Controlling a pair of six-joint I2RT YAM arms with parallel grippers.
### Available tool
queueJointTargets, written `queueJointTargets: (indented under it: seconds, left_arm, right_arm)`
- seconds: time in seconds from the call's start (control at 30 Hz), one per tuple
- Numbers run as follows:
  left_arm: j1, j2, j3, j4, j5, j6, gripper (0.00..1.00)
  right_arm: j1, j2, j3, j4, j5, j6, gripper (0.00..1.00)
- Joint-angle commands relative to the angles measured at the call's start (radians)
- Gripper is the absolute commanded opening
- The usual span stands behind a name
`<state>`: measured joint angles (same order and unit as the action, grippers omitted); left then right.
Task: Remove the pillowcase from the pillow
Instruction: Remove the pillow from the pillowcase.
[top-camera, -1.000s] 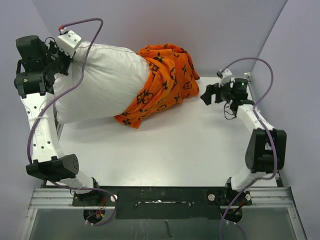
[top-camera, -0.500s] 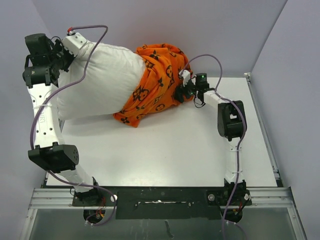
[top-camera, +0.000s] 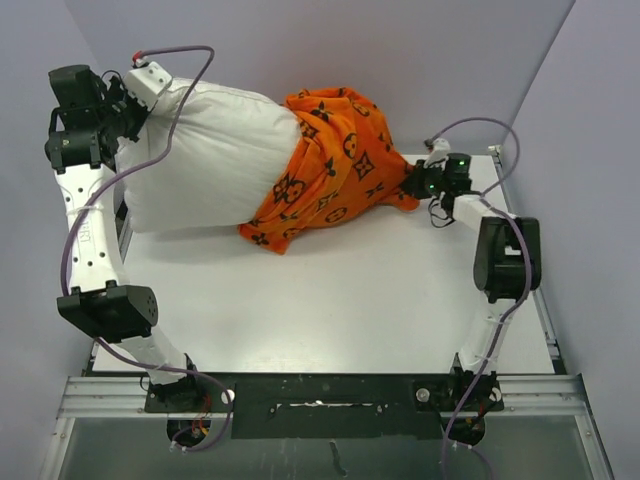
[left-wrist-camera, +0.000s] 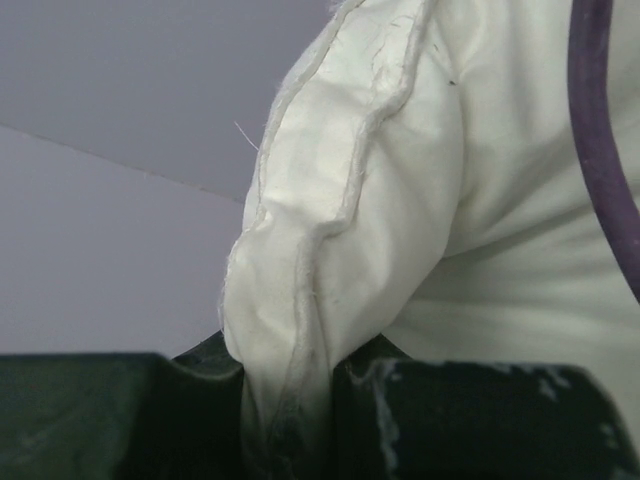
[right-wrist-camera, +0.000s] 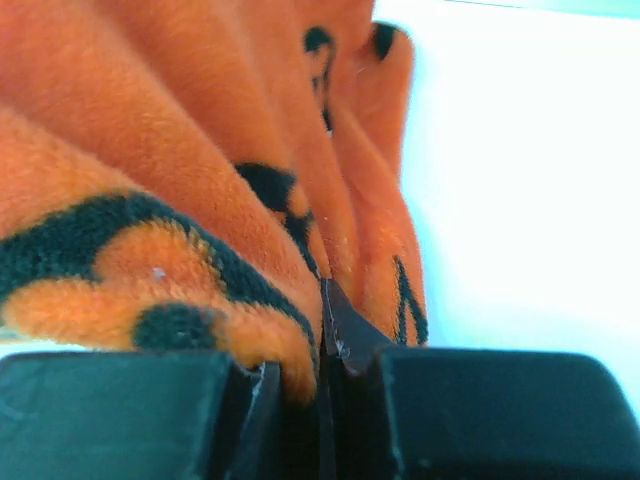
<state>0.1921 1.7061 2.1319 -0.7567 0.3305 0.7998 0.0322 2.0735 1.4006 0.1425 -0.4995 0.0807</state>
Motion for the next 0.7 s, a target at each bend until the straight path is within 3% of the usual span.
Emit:
queueJointTargets:
  seconds: [0.0,0.13,0.27,0.5,0.67]
  left_arm:
    - [0.076,-0.027,0.208,0.169,0.014,-0.049,0.0]
    - [0.137,-0.021,0.329,0.137,0.055,-0.107,0.0]
    - [0.159,-0.066,0.305,0.144,0.07,-0.094,0.0]
    - [0.257,-0.137,0.052,0.262,0.073,0.048,0.0]
    - [0.343,-0.152,-0.189,0.392,0.054,0.174,0.0]
  right_arm:
    - [-0.195,-0.278,-0.11,0.062,0.216,0.35,0.0]
    - [-0.295,-0.515,-0.192,-0.056,0.38,0.382,0.0]
    - [-0.375,-0.672,-0.209,-0.186,0.433,0.401,0.0]
    - [-0.389,-0.803,-0.265,-0.311,0.625,0.381,0.0]
    - [-0.449,-0.799,-0.341,-0.318,0.611,0.476,0.0]
